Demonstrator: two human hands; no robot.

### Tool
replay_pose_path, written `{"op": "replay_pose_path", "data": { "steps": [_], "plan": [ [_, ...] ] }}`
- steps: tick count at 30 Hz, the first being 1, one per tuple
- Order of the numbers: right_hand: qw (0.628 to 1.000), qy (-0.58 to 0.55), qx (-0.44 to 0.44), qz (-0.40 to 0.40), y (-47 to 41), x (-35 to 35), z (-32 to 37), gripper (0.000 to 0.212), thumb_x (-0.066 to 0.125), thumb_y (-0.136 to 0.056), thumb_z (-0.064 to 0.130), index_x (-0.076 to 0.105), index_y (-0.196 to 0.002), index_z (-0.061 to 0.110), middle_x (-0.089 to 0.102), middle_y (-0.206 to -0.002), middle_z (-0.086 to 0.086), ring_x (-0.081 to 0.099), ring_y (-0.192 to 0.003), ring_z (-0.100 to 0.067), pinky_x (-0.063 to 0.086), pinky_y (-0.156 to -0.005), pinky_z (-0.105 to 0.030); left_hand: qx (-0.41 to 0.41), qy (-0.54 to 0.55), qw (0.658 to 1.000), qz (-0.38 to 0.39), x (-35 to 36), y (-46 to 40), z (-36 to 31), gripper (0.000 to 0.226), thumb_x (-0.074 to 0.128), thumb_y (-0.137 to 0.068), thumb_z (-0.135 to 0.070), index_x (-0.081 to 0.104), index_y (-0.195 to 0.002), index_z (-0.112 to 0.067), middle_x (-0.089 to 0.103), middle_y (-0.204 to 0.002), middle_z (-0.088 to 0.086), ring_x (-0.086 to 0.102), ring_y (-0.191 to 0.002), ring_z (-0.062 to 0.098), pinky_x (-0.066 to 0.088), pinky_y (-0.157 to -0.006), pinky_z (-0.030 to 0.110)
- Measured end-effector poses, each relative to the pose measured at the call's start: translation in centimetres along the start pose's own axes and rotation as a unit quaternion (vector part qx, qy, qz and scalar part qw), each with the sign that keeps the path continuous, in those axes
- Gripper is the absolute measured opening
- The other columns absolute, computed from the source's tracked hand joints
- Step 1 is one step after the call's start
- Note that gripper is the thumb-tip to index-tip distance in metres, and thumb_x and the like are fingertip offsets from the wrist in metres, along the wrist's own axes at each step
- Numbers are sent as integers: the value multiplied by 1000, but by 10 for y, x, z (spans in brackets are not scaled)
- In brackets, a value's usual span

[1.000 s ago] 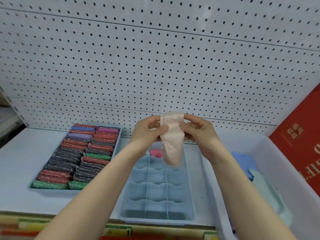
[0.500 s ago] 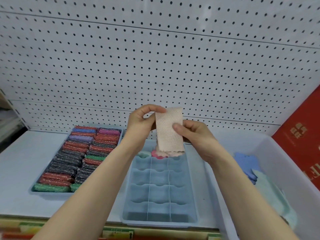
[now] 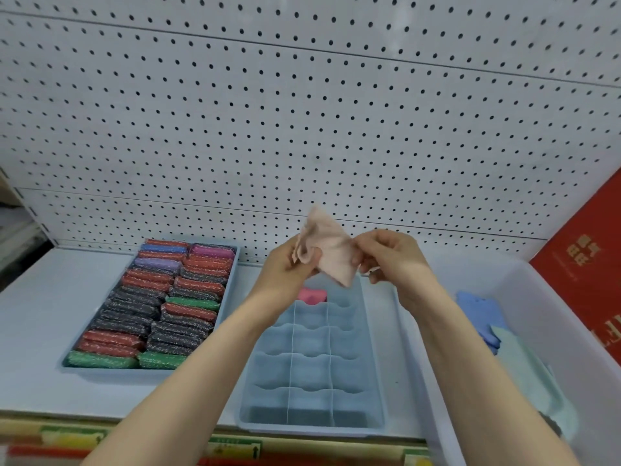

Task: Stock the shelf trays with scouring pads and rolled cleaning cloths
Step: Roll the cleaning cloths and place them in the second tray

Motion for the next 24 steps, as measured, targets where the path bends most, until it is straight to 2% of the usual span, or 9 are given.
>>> {"op": "replay_pose_path", "data": {
  "steps": [1, 4, 6, 10, 13, 16, 18, 21, 24],
  "plan": [
    [999, 29, -41, -14, 0, -2, -1, 5, 64, -92, 20, 68, -91, 16, 66, -82, -3, 57, -68, -13, 45, -55, -21, -15, 22, 1000, 1, 0, 0, 0, 20, 56, -96, -6, 61, -111, -18, 68, -104, 4, 67, -89, 12, 58, -68, 26],
    [989, 113, -82, 53, 1, 0, -6, 30, 75, -83, 34, 67, -110, 25, 67, -103, 7, 61, -88, -4, 49, -75, -16, -34, 17, 999, 16, 0, -1, -3, 22, 52, -97, -2, 58, -114, -13, 70, -101, 5, 69, -87, 16, 60, -67, 35],
    [988, 98, -65, 96, 2, 4, -8, 25, 76, -83, 27, 71, -104, 14, 73, -97, 0, 64, -82, -8, 50, -72, -20, -55, 26, 998, 13, 0, -1, -6, 15, 54, -97, -6, 61, -109, -11, 72, -98, 6, 70, -87, 21, 58, -65, 35],
    [997, 16, -41, 64, 0, 4, -16, 25, 72, -88, 19, 68, -96, -4, 71, -86, -16, 62, -77, -20, 48, -70, -37, -89, 50, 995, 9, -3, 0, -6, 22, 62, -93, -15, 63, -114, -7, 73, -106, 11, 71, -96, 27, 58, -82, 41],
    [996, 7, -19, 92, 3, 6, -19, 22, 68, -91, 24, 71, -104, 6, 70, -83, -11, 58, -68, -17, 47, -61, -29, -76, 33, 997, 1, -6, 3, -4, 18, 59, -94, -8, 65, -112, -8, 74, -104, 10, 71, -96, 24, 59, -81, 38],
    [994, -47, -25, 99, 4, 7, -20, 18, 64, -92, 10, 71, -109, 7, 65, -77, -11, 50, -57, -15, 43, -52, -22, -50, 22, 998, 1, -9, 5, -2, 19, 54, -95, -1, 68, -105, -11, 72, -93, 6, 68, -84, 21, 57, -71, 30],
    [992, -70, -44, 95, 4, 9, -22, 17, 59, -91, -2, 73, -96, 7, 66, -75, -5, 50, -58, -13, 41, -53, -20, -34, 12, 999, 0, -11, 8, -2, 31, 51, -94, 8, 73, -94, -13, 73, -88, 6, 67, -80, 20, 56, -67, 27],
    [990, -88, -67, 87, 4, 15, -27, 34, 53, -91, -9, 71, -73, 14, 65, -70, -1, 52, -61, -15, 41, -55, -22, -33, 33, 999, -12, -13, 11, -4, 45, 43, -90, 16, 75, -79, -14, 75, -92, 8, 69, -84, 26, 58, -70, 29],
    [989, -90, -90, 71, 2, 20, -30, 46, 49, -92, -10, 69, -64, 20, 60, -67, -2, 47, -61, -17, 39, -57, -25, -102, 110, 989, -12, -14, 11, -5, 30, 43, -98, -8, 68, -110, -17, 71, -101, 10, 65, -89, 33, 51, -79, 40]
  ]
}}
Point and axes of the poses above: each hand's wrist, its own y-axis away from the middle knuckle, its own x-axis out of the palm, z = x × y, the point moved 2 cm from there along -y, towards the middle knuckle
